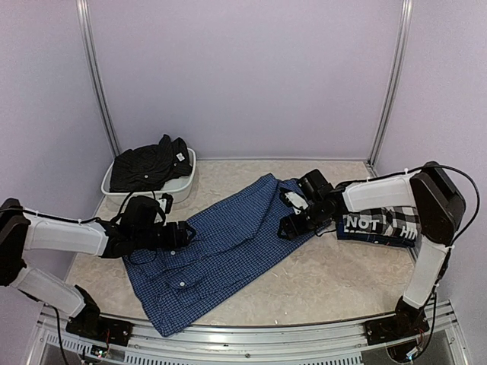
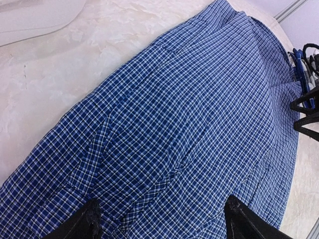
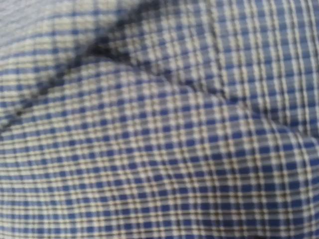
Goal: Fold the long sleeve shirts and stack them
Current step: Rotate the rectangle-folded shirt at the center of the board.
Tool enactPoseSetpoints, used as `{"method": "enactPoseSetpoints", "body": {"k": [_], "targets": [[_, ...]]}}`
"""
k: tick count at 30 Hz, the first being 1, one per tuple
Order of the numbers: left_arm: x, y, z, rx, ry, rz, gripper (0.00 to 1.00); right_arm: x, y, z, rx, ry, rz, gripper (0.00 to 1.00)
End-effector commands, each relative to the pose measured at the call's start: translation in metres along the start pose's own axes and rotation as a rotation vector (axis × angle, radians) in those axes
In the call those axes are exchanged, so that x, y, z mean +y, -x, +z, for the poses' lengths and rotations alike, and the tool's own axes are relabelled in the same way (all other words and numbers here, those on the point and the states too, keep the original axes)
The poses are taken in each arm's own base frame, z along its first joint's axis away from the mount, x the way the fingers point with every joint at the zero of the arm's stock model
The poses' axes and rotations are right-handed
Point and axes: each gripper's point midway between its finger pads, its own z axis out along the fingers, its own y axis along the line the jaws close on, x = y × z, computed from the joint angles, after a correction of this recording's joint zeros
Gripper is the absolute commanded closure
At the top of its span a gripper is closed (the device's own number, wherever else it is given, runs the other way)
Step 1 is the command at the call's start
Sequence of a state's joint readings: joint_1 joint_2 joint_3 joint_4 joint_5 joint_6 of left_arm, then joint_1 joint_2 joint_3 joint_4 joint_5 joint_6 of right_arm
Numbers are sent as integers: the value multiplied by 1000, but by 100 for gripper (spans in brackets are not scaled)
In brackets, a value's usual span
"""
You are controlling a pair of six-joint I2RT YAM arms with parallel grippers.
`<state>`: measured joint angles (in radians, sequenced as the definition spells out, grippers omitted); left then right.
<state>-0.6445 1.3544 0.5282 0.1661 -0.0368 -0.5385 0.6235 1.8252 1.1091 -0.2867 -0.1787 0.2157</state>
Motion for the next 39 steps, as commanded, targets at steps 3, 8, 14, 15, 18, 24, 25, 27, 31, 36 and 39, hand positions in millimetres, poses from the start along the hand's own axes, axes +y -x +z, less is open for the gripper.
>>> {"method": "enactPoseSetpoints", "body": {"k": [3, 8, 14, 15, 18, 24, 25, 27, 31, 36, 39], "targets": [[4, -14, 13, 75, -20, 13, 20, -10, 3, 16, -17, -34, 53, 26], [18, -32, 18, 117, 12, -26, 20, -28, -5, 35, 39, -113, 28, 26], [18, -52, 21, 171, 4, -42, 20, -54, 5, 43, 48, -156, 4, 25], [15, -54, 21, 175, -1, -38, 20, -61, 8, 44, 48, -163, 0, 26], [2, -61, 23, 188, -24, -21, 20, -74, 20, 49, 42, -177, -31, 25], [-31, -77, 30, 224, -40, 19, 20, -96, 51, 59, 13, -204, -125, 25], [-38, -79, 31, 225, -53, 25, 20, -99, 58, 61, 6, -211, -140, 25], [-53, -82, 32, 233, -86, 45, 20, -106, 76, 61, -20, -223, -164, 25], [-79, -80, 32, 225, -139, 101, 19, -109, 102, 60, -53, -230, -204, 23], [-101, -60, 30, 177, -199, 143, 19, -99, 130, 35, -131, -222, -237, 23], [-105, -46, 27, 139, -187, 177, 18, -92, 138, 11, -176, -229, -238, 22]]}}
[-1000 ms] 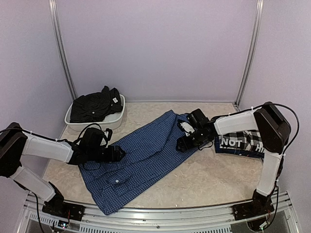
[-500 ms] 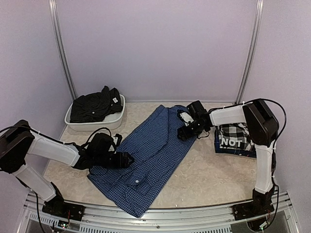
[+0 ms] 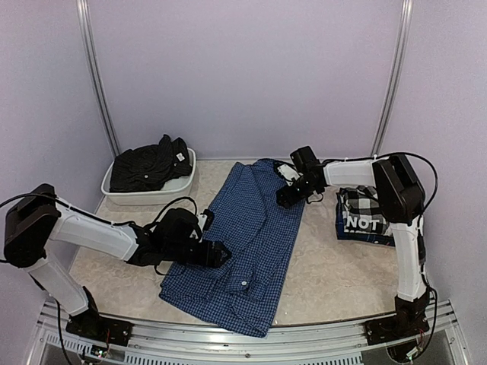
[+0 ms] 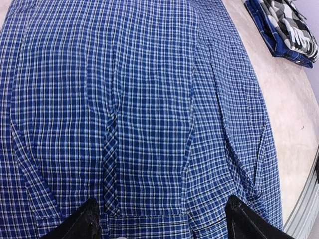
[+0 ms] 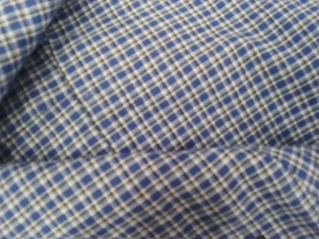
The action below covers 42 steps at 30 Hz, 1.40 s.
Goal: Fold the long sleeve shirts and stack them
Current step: Rotate the rectangle-folded shirt at the center of the board.
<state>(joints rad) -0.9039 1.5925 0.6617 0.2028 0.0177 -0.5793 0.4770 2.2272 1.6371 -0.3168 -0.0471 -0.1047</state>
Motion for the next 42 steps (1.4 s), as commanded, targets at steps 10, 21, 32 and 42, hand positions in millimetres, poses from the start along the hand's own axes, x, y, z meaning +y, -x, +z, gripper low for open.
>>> {"method": "enactPoseSetpoints", "body": {"k": [10, 21, 32, 42], "targets": [[5, 51, -42, -202, 100, 63, 12, 80, -11, -79, -65, 169, 96, 22], [27, 64, -63, -248, 133, -22, 1, 113, -73, -56, 82, 222, 244, 24], [54, 51, -71, -226, 170, -84, 1, 67, -91, -24, 187, 48, 163, 23], [52, 30, -69, -197, 101, -81, 1, 21, -25, -21, 34, 22, 8, 22]]}}
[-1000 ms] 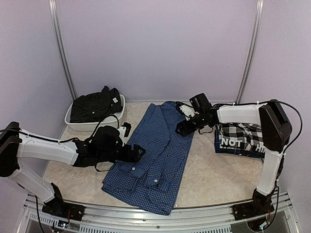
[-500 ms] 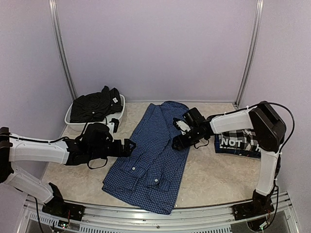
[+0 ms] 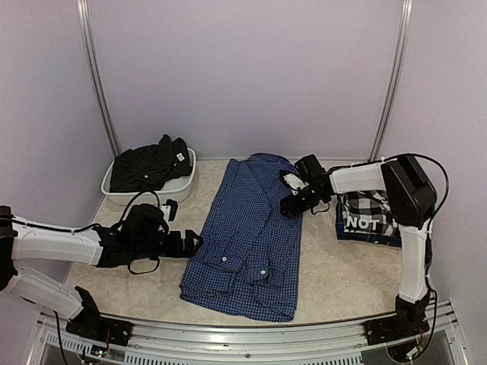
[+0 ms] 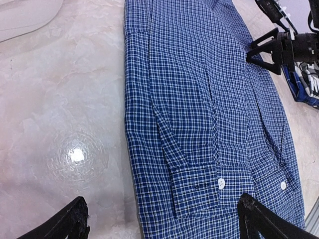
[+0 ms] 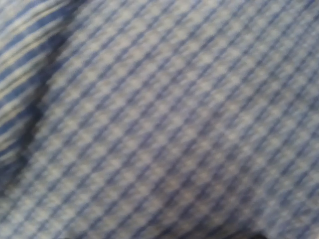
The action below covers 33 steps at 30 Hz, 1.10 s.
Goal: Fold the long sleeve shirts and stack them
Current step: Rotate the rectangle-folded shirt at the center of the board, then pick up the rectangle-folded shirt from the center of the board.
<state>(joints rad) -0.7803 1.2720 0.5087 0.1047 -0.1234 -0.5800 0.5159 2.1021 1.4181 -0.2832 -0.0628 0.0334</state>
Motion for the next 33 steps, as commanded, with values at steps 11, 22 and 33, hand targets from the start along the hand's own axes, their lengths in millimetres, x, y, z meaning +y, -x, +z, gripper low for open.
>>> {"method": "enactPoseSetpoints", "body": {"k": [11, 22, 33], "targets": [[-45, -8, -26, -62, -204, 163, 1, 66, -27, -83, -65, -49, -199, 22], [-44, 12, -40, -134, -167, 130, 1, 195, -148, -134, 19, 97, -313, 22], [-39, 12, -29, -109, -107, 115, 1, 230, -203, -128, 142, 145, -423, 25]]}}
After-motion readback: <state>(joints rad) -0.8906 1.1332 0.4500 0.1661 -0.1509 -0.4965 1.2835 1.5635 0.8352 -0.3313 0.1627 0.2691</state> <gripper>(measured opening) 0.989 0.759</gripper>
